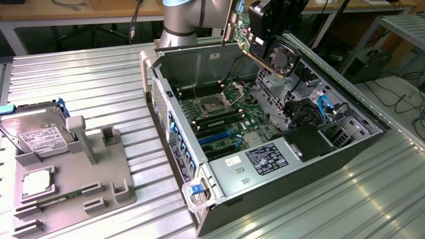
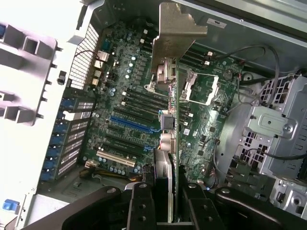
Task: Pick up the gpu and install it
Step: 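Insert the gpu into the slot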
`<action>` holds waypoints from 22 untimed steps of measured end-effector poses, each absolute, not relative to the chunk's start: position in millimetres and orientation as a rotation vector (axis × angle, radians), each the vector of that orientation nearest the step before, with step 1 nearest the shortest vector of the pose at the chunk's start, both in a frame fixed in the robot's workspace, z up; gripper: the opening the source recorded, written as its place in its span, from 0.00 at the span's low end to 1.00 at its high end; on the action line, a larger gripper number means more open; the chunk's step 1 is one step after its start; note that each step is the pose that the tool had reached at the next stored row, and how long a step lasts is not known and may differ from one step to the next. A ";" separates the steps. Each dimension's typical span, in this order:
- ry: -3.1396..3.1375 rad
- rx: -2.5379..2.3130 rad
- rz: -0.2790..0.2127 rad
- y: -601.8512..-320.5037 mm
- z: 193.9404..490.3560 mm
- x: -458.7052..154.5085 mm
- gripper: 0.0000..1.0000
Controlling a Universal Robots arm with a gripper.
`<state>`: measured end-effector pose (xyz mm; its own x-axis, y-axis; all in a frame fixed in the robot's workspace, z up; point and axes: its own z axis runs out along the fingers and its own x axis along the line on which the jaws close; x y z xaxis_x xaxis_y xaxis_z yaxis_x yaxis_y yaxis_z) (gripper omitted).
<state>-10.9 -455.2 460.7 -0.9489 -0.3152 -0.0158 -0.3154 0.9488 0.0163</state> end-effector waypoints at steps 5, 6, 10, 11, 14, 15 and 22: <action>3.082 -0.538 0.029 -455.1 460.8 -10.9 0.28; 3.080 -0.548 0.029 -455.1 460.7 -10.9 0.28; 3.075 -0.580 0.030 -455.2 460.8 -10.8 0.28; 3.073 -0.589 0.030 -455.2 460.7 -10.8 0.28; 3.065 -0.630 0.030 -455.2 460.7 -10.9 0.28; 3.063 -0.643 0.030 -455.2 460.7 -10.8 0.28; 3.047 -0.715 0.031 -455.4 460.7 -10.9 0.28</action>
<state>-10.9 -455.4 460.7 -0.8955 -0.4449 -0.0158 -0.4451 0.8953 0.0163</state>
